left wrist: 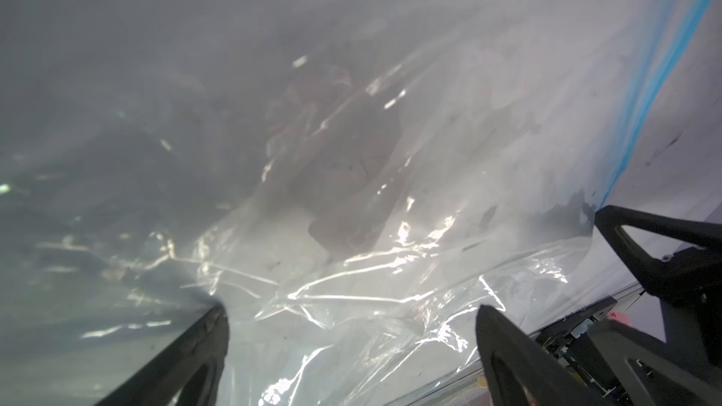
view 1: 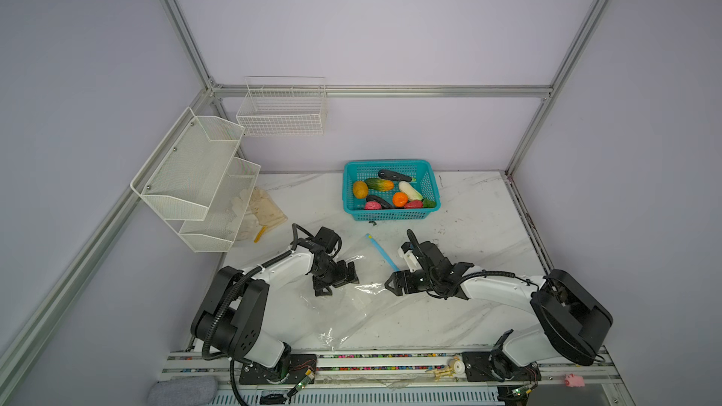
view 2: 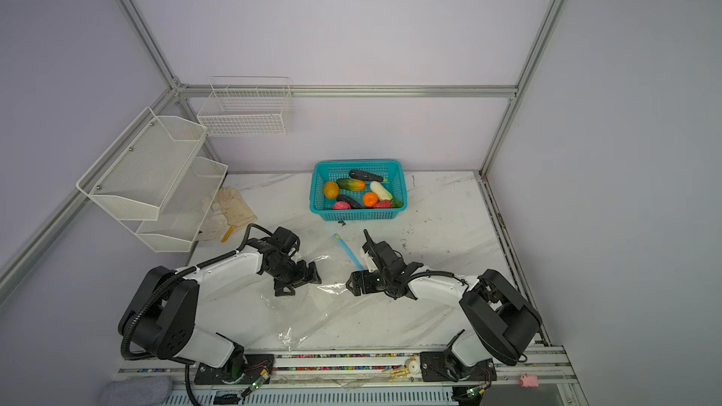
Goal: Place the food in the zip-top bag and seal the zipper
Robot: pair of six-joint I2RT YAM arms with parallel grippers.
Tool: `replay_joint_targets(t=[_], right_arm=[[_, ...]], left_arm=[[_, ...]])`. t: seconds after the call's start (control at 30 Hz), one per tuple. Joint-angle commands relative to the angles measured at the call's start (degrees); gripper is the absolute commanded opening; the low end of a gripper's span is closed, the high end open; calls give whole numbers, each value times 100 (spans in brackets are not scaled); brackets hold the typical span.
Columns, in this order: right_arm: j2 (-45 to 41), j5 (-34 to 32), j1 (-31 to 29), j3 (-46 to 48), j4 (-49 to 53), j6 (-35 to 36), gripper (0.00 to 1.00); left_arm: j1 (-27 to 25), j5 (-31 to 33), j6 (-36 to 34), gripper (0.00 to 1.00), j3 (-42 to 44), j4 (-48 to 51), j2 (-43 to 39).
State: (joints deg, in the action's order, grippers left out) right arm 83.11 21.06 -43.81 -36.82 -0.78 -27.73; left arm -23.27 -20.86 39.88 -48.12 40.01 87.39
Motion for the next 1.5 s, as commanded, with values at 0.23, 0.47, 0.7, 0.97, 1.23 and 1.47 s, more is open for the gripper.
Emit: replay_joint_targets(t=[0.23,0.47,0.7,0.97,1.23,1.47], right_arm=[[-844,-62,-32,70,406,-176,86],[-648,-41,545,-156,453,185,86],[140,649,1334,-402,-98,607,75],[947,1452,1441,-580,-569,648,67],[1043,1785,1446,-501,-678,562,61],[1022,2016,1445,-428,-754,460,56]], left_arm=[[251,226,-299,97,-399,-520,693],[375,515,-598,97,-672,-427,799],[371,399,-775,97,-923,-157,648],[272,81,-738,96,-821,-61,155],[-65,-135,-683,94,-978,-61,22],[-195,-223,-628,93,-915,-231,319]])
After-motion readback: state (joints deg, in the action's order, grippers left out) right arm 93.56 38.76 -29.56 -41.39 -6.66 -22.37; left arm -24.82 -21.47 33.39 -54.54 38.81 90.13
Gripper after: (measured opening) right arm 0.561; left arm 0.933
